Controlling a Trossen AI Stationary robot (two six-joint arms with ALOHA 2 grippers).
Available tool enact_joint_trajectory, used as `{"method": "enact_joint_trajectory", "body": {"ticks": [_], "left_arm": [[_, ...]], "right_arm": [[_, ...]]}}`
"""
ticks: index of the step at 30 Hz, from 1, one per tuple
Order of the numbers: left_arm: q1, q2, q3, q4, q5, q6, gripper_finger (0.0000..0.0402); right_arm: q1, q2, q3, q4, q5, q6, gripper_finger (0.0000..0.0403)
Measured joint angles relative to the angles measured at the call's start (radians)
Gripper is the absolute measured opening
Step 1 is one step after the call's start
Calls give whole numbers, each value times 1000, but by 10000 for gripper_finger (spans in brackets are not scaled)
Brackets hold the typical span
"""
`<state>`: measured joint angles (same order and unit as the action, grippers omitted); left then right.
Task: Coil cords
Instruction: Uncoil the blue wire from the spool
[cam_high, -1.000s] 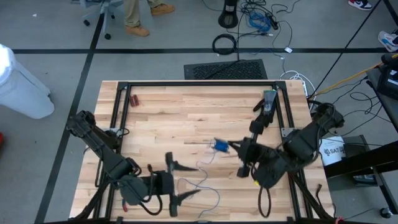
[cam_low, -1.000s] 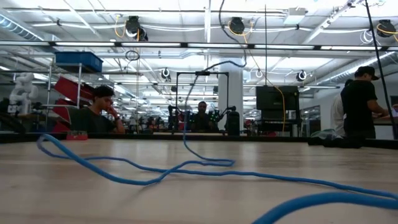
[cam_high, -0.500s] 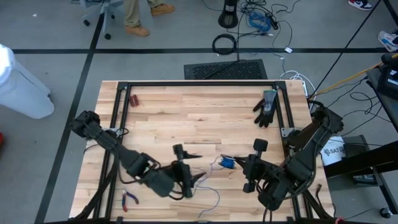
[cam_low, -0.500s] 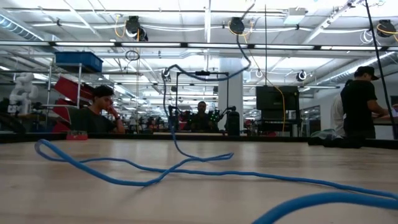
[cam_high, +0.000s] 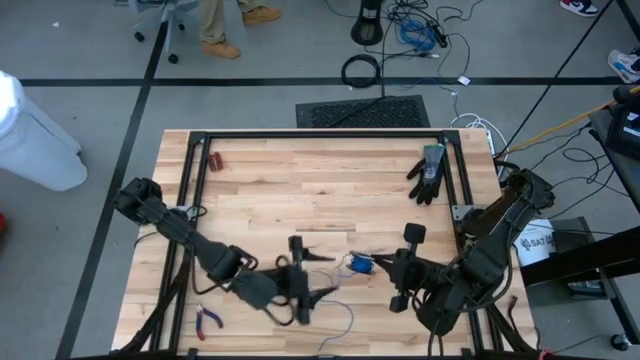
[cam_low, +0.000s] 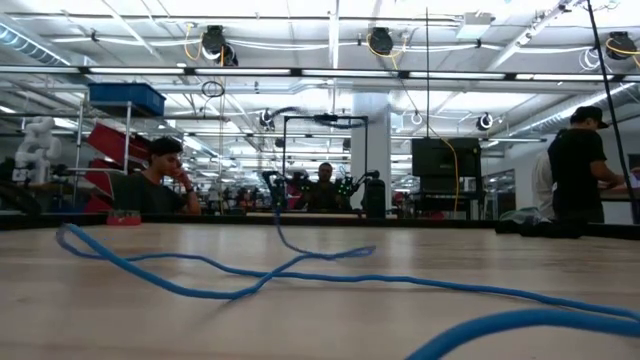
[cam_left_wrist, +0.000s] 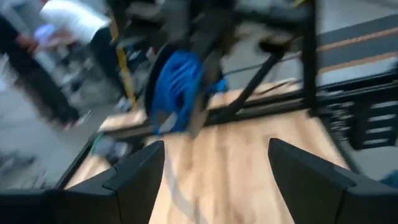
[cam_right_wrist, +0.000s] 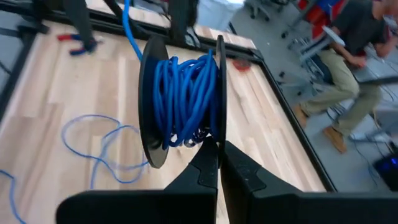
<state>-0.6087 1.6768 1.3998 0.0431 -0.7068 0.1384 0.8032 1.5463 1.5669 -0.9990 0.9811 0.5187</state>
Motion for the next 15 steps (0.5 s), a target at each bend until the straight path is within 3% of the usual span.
{"method": "enact_joint_trajectory", "body": {"ticks": [7,15], "left_arm": [[-66,0,1,112,14,127,293],[-51,0,0,109,13,134,293]], "right_arm": [[0,0,0,151,-44,-139,0],[-4,0,0,316,-80,-302,0]]}}
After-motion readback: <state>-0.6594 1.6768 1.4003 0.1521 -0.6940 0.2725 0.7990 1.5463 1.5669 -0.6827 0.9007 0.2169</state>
